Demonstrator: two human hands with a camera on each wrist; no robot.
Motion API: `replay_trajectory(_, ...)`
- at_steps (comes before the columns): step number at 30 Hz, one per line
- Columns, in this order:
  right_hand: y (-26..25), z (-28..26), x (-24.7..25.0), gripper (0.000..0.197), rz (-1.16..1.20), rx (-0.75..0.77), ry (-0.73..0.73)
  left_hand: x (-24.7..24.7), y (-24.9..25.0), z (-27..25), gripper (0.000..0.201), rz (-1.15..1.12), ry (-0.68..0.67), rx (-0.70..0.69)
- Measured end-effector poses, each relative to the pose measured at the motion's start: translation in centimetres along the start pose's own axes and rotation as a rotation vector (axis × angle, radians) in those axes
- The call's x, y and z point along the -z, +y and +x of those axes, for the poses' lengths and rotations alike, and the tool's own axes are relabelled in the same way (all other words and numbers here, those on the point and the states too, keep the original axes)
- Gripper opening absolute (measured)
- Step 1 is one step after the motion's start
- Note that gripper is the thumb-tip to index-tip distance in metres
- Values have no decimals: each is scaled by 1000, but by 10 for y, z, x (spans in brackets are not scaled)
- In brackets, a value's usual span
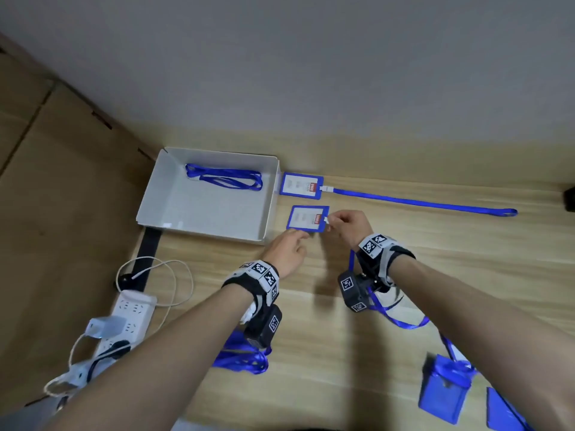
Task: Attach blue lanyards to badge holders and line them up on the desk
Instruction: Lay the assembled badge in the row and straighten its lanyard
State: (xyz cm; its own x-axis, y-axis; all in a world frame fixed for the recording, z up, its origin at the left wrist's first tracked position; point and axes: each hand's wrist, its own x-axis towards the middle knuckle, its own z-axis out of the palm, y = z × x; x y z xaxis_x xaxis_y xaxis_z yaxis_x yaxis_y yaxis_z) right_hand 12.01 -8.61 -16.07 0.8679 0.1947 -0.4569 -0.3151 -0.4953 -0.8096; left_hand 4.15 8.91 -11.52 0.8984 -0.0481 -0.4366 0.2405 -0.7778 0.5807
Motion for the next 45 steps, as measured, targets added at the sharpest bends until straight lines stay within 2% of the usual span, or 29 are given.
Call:
replay_trajectory(6, -11, 43, -11, 29, -14, -13, -28, 6, -6, 44, 46, 220, -99, -24)
replay_trajectory(9, -9, 54, -15, 29, -65, -7, -72, 3, -4, 50, 29, 373, 33, -18)
replay_trajectory(11, -9, 59, -15, 31, -92, -5, -89, 0, -1, 53, 25, 367, 121, -57)
replay_trajectory(14, -6, 65, -15, 29, -100, 5, -92, -4, 1, 61, 36, 383, 128, -60)
replay_trajectory(17, -3, 66, -14, 19, -57, -18, -83, -2, 4, 71, 56, 357, 132, -35)
replay_trajectory(20, 6, 65, -7, 13, -82, -22, -60, 1, 2, 85, 80, 452, 34, -10)
replay_trajectory(24, 14, 63, 3, 9, -189, -2, -45, -3, -1, 94, 88, 674, -146, 86)
replay_trajectory(27, 12, 65, 5, 12, -218, -19, -55, -10, -4, 94, 83, 744, -149, 152)
replay_trajectory(32, 12, 67, 9, 14, -252, 0, -89, -13, -1, 94, 79, 777, -139, 175)
replay_trajectory(40, 21, 65, 52, 31, -129, -20, -293, -10, 3, 95, 76, 743, -191, 193)
replay_trajectory(45, 38, 52, 89, 26, -303, -54, -238, -8, 2, 98, 84, 698, -215, 181)
